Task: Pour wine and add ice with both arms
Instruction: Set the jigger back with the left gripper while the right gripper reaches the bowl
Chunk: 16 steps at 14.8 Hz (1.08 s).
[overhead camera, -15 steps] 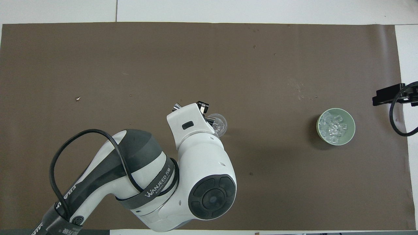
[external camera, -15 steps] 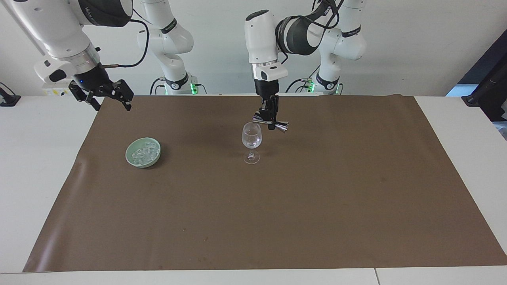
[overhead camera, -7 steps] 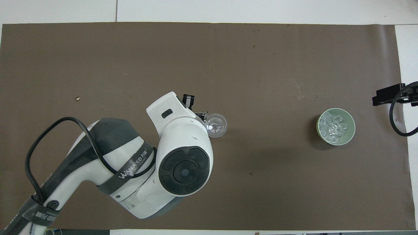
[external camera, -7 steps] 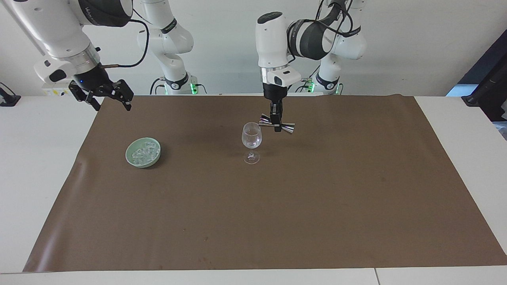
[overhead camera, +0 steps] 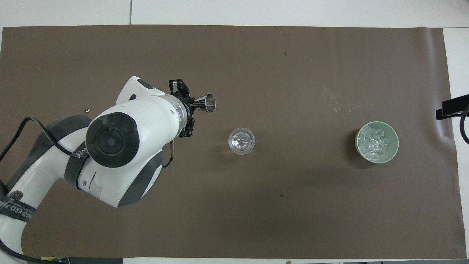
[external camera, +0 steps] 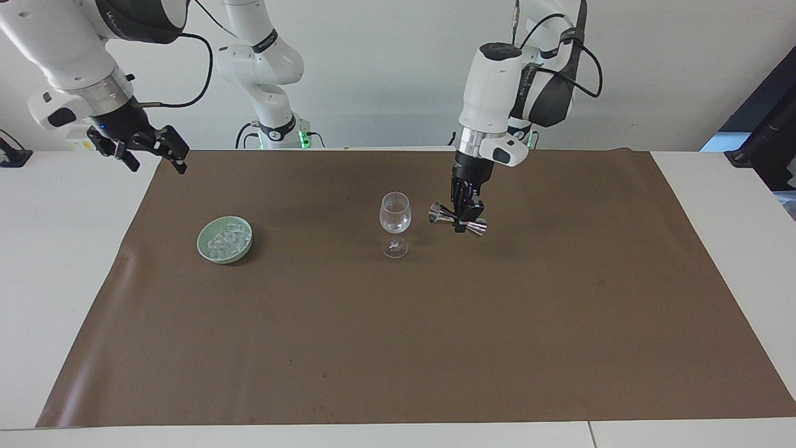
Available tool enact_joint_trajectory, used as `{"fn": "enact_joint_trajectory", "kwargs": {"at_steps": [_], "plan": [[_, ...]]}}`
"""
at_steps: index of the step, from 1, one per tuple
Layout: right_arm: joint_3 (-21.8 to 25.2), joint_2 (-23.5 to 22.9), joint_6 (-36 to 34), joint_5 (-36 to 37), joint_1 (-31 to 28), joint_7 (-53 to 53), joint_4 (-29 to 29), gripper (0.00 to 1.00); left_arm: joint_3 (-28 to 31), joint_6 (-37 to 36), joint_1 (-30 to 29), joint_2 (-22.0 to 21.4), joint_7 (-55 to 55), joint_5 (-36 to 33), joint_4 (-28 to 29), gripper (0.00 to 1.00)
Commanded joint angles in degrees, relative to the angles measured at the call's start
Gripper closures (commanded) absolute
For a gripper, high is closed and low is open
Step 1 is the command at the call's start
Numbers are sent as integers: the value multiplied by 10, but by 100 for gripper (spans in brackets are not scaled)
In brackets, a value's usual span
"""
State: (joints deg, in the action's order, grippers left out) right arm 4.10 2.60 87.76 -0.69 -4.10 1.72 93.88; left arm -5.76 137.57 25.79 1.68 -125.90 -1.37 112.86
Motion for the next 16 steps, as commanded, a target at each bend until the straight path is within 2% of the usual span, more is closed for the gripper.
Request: {"fn": "enact_joint_trajectory", "kwargs": {"at_steps": [1,2,3,6,7,12,14,16], "plan": [[-10,14,-13,-7,1,7,9,0,-4,23,-37,-10,84,104,18,100],[-10,15,-14,-7,1,15,16,0,-4,23,-56,-11,140,161,26,100],[-10,31,-4,-7,1,42,48,0,-3,23,-74,-14,198,214,31,100],[-10,69,147,-6,22,97,169,0,-3,16,-149,-22,346,353,57,100],[-10,65,174,-5,27,98,184,0,-2,9,-172,-25,382,385,63,100],[-11,-17,239,-4,32,108,190,1,-2,-69,-302,-13,564,542,65,100],[-10,-20,259,-4,32,120,218,1,-3,-79,-348,9,595,566,67,100],[-10,-20,325,-4,24,149,271,1,-2,-103,-398,31,648,620,67,100]]}}
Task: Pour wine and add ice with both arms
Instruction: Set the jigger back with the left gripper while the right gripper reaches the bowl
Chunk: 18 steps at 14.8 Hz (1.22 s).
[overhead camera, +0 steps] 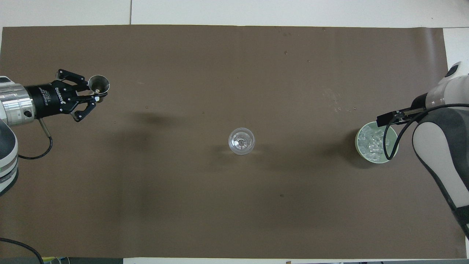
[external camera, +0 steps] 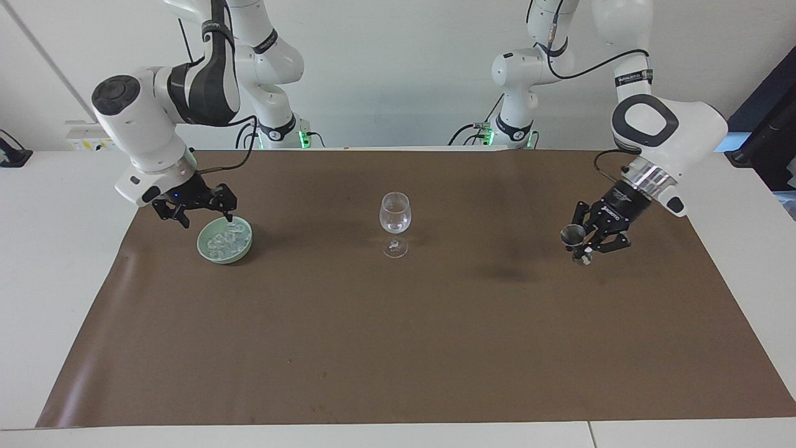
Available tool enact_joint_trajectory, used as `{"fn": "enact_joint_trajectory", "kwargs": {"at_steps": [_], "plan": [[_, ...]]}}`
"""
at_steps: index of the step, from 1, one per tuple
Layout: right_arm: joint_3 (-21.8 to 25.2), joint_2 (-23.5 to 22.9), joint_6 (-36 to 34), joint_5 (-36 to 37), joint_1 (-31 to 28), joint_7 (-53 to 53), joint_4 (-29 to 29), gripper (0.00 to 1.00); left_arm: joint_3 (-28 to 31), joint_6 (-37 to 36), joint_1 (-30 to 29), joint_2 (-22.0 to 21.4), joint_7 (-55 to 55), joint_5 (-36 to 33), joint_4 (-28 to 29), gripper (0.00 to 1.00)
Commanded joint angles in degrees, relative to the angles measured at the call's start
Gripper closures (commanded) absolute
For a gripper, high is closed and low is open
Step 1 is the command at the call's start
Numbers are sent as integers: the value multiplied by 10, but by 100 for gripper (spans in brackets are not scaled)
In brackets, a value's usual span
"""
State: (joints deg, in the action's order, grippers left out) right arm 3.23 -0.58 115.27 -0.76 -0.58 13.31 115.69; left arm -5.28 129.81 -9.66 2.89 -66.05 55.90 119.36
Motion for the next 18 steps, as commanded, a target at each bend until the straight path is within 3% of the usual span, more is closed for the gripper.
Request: {"fn": "enact_joint_trajectory", "kwargs": {"at_steps": [1,6,7,13,18], "plan": [[-2,14,56,-3,-10,35,59,1,-7,-39,-61,24,65,64,2,100],[-2,27,75,1,-10,37,97,1,-7,-33,-109,34,81,190,53,100],[-1,28,82,1,-9,37,103,5,-6,-21,-109,40,91,241,62,100],[-2,8,107,2,-11,60,112,41,-7,-23,-160,76,191,326,91,100],[-2,7,148,2,-10,85,141,43,-7,-23,-161,71,251,415,140,100]]}}
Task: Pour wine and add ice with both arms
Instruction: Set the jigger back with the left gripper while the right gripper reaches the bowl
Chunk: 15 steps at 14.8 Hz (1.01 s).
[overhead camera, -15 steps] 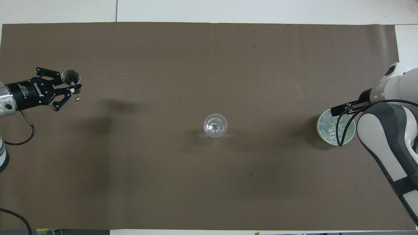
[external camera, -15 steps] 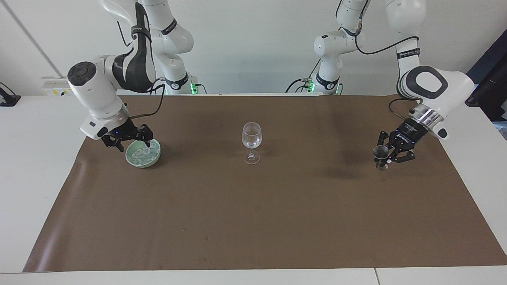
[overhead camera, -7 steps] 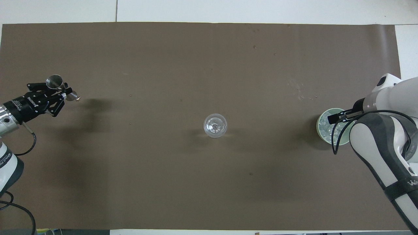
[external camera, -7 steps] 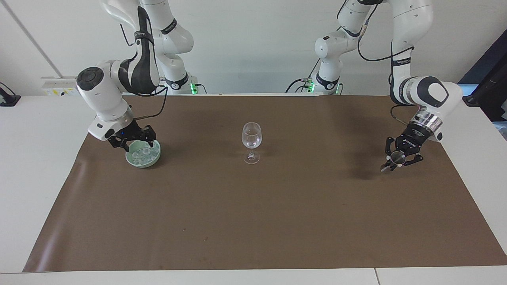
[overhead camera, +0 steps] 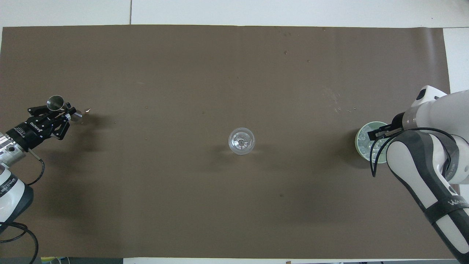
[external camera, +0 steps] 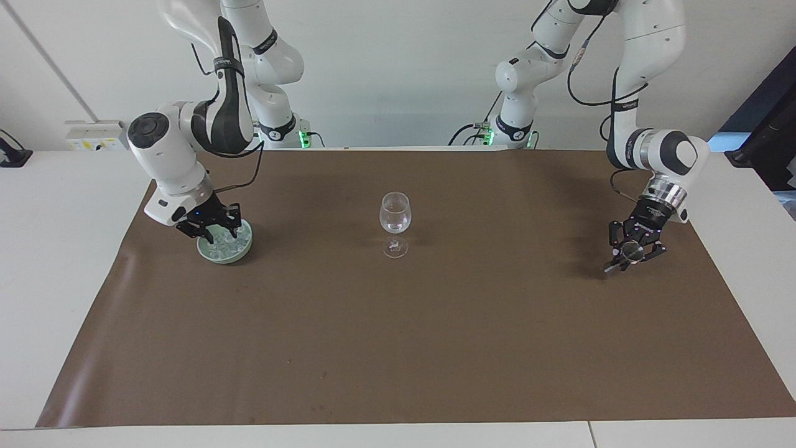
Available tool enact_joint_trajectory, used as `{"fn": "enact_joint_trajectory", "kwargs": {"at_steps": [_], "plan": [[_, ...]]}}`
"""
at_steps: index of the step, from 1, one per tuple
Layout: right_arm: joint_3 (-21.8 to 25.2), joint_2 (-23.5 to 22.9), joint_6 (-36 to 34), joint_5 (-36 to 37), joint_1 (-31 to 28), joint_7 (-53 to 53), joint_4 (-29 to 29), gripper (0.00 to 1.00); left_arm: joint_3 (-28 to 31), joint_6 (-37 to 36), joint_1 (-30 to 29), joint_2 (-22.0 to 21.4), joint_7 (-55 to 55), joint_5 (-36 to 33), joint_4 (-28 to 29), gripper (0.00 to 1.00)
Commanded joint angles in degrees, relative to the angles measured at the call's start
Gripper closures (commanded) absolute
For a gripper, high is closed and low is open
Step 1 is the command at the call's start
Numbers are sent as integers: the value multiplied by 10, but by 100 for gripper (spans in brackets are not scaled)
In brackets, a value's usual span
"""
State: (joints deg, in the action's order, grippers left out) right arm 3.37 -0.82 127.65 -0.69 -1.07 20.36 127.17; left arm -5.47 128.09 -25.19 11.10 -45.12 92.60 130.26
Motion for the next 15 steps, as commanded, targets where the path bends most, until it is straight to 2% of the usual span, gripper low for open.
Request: {"fn": "enact_joint_trajectory", "kwargs": {"at_steps": [1,4,6,8,9,10,12,13,15], "plan": [[-2,12,44,2,-6,15,44,43,-5,-6,-1,-12,58,65,39,100],[-2,18,54,2,-12,27,61,43,-5,-4,1,-17,79,77,56,100],[-2,20,62,2,-15,34,69,48,-5,-3,2,-17,79,86,56,100],[-1,21,65,2,-16,36,75,49,-5,-4,-1,-18,79,87,56,100],[-1,23,66,2,-23,43,77,49,-5,-3,1,-18,78,87,56,70],[-1,24,68,2,-24,43,81,49,-5,-5,1,-18,78,87,56,1],[-1,21,60,2,-31,50,86,46,-4,-4,-1,-19,77,87,56,0],[-1,21,55,2,-28,50,85,40,-4,-6,-4,-20,76,87,56,0],[-1,23,58,2,-29,55,88,40,-3,-8,-6,-22,75,86,56,0]]}}
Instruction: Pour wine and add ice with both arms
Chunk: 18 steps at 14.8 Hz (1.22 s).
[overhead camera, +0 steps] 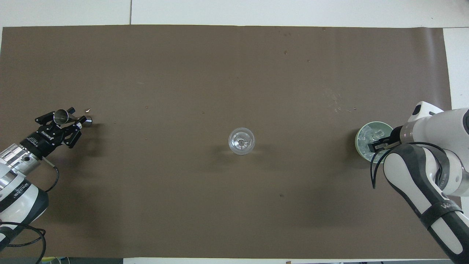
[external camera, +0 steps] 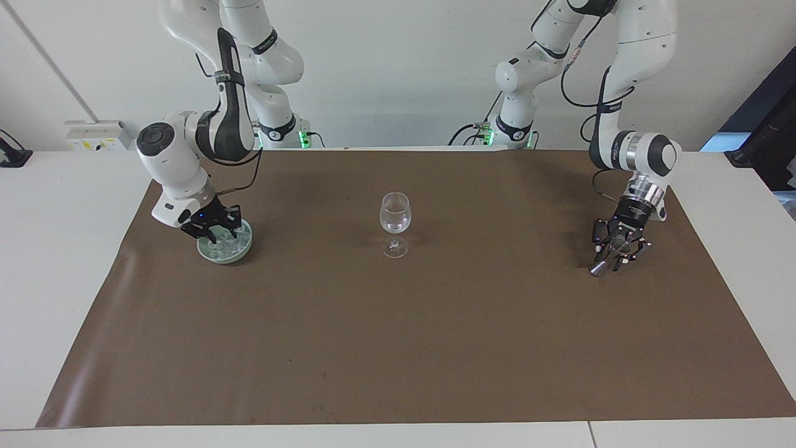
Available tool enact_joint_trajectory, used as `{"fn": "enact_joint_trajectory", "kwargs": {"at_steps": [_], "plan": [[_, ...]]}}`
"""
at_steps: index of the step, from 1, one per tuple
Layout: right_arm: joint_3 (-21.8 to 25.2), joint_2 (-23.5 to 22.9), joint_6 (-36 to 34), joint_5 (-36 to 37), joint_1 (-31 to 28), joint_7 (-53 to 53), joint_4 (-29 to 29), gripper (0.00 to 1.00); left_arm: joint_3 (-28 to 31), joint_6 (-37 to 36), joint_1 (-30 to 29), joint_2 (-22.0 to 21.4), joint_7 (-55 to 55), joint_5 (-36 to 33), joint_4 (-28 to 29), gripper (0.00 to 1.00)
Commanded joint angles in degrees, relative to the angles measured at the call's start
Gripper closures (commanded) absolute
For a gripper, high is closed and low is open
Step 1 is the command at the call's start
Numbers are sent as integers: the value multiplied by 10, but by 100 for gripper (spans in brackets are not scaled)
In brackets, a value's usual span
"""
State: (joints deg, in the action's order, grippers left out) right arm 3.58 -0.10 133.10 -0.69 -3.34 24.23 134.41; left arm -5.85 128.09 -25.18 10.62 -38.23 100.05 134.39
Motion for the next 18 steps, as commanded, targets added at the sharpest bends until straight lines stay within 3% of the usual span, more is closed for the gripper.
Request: {"fn": "enact_joint_trajectory", "kwargs": {"at_steps": [1,4,11,14,16,18], "plan": [[-3,16,4,2,-6,16,16,40,2,-10,-7,-18,5,9,16,0],[-3,16,19,2,-5,18,20,40,3,-11,-13,-26,11,-24,22,0],[-3,19,39,2,-5,38,39,43,4,-31,-41,-25,10,-273,-9,0],[-3,19,39,2,-6,40,41,52,4,-71,-73,-15,8,-385,-60,0],[-3,19,39,2,-5,40,42,63,4,-90,-84,-2,9,-475,-108,0],[-3,20,40,2,-5,40,45,63,3,-97,-75,1,8,-569,-155,0]]}}
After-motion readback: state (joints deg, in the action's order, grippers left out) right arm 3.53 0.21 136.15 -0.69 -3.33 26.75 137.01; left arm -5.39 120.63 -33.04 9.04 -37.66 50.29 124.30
